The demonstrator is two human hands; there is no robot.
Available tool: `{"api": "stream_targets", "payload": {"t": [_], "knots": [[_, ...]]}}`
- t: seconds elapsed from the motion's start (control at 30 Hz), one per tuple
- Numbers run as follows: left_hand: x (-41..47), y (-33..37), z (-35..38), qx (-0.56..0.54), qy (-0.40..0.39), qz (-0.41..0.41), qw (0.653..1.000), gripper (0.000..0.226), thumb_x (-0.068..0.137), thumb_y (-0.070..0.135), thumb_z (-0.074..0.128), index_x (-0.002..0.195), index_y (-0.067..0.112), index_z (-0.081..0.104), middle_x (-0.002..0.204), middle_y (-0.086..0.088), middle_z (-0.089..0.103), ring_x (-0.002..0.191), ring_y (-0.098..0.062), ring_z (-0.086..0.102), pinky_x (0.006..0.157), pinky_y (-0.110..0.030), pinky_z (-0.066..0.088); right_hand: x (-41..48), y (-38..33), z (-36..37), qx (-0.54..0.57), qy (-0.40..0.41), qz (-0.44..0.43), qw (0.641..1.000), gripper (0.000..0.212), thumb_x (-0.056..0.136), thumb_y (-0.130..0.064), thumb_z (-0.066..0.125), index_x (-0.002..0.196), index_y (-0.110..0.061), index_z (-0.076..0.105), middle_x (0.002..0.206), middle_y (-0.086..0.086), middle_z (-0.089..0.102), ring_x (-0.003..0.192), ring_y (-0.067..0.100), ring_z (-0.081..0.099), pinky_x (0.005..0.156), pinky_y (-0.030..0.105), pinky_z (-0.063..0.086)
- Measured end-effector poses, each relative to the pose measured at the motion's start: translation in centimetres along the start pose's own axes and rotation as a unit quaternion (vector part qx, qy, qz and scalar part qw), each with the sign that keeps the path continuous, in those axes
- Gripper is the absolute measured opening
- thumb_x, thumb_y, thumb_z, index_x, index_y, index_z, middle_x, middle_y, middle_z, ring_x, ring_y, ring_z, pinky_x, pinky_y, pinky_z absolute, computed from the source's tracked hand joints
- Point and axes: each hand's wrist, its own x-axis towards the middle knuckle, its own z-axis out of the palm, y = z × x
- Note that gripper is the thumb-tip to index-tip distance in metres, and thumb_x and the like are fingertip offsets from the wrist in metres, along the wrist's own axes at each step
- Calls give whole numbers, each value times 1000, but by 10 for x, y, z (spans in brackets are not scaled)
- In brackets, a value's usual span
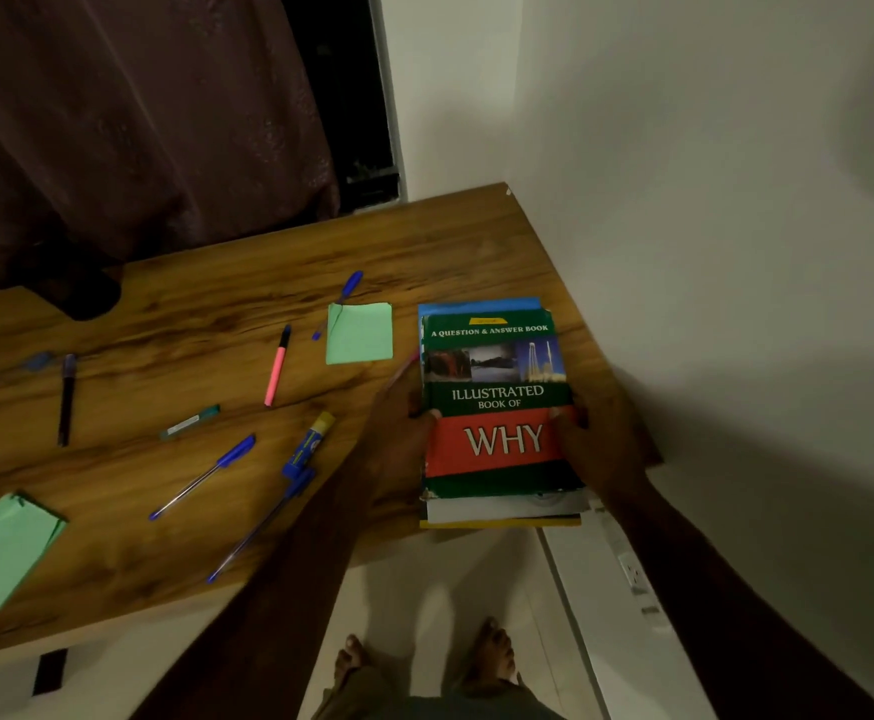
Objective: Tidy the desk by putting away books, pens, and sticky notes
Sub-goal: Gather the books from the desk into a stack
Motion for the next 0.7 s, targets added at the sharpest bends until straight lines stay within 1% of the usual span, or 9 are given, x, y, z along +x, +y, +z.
{"api": "stream_targets", "payload": {"t": [0.07, 0.1, 0.17, 0.23, 0.37, 0.43, 0.53, 0.63, 0.7], "knots": [[-20, -2, 0, -45, 41, -41, 997, 24, 101, 17, 53, 124, 23, 51, 100, 2, 69, 81, -9, 71, 61, -19, 56, -14, 5, 0, 65, 56, 31, 996, 16, 101, -26, 55, 116, -20, 58, 106, 3, 67, 93, 19, 68, 84, 46, 59], [-31, -5, -2, -47, 61, -61, 995, 16, 101, 18, 52, 117, 21, 53, 94, 0, 68, 75, -10, 69, 55, -18, 53, -22, 7, 1, 77, 98, 42, 991, 13, 102, -27, 53, 110, -19, 60, 102, 5, 67, 90, 20, 67, 82, 44, 59], [-47, -15, -8, -47, 72, -85, 993, 9, 101, 18, 51, 107, 17, 58, 88, -6, 68, 71, -16, 65, 55, -24, 52, -34, 17, 3, 72, 171, 54, 981, 18, 102, -27, 51, 102, -13, 63, 98, 7, 66, 87, 24, 65, 79, 40, 57], [-62, -24, -15, -66, 57, -99, 991, 12, 99, 20, 54, 100, 12, 63, 82, -9, 70, 67, -21, 64, 57, -29, 50, -41, 26, 5, 97, 213, 73, 970, 13, 100, -22, 53, 97, -14, 63, 96, 6, 65, 87, 24, 63, 77, 36, 55], [-90, -40, -24, -123, -48, -117, 984, 20, 98, 13, 53, 96, -2, 66, 81, -20, 70, 61, -25, 65, 58, -32, 49, -55, 40, 9, 246, 259, 161, 920, 9, 89, -21, 57, 91, -24, 65, 92, 10, 68, 76, 31, 65, 68, 43, 54], [-100, -50, -26, -122, -90, -114, 982, 18, 97, 10, 53, 97, -2, 67, 85, -19, 72, 67, -28, 68, 60, -32, 51, -64, 43, 11, 318, 241, 231, 888, 12, 91, -15, 55, 89, -22, 64, 83, 9, 65, 69, 27, 63, 67, 38, 48], [-103, -61, -31, -158, -100, -114, 976, 17, 95, 8, 54, 95, -1, 68, 87, -20, 73, 73, -32, 70, 65, -33, 50, -78, 46, 21, 406, 200, 331, 828, 10, 93, -14, 53, 93, -16, 63, 83, 7, 65, 73, 23, 66, 78, 37, 49], [-113, -65, -38, -170, -211, -147, 952, 22, 97, 11, 51, 97, 0, 70, 97, -22, 73, 86, -35, 71, 69, -33, 53, -90, 53, 37, 443, 107, 379, 805, 17, 95, -23, 51, 105, -15, 63, 110, 12, 70, 99, 27, 69, 93, 40, 49], [-122, -76, -35, -125, -266, -183, 938, 25, 98, 14, 50, 103, -1, 70, 104, -20, 73, 92, -35, 71, 73, -34, 54, -96, 57, 49, 467, 19, 396, 791, 27, 97, -34, 51, 113, -16, 61, 123, 10, 66, 115, 31, 64, 103, 44, 45]]}}
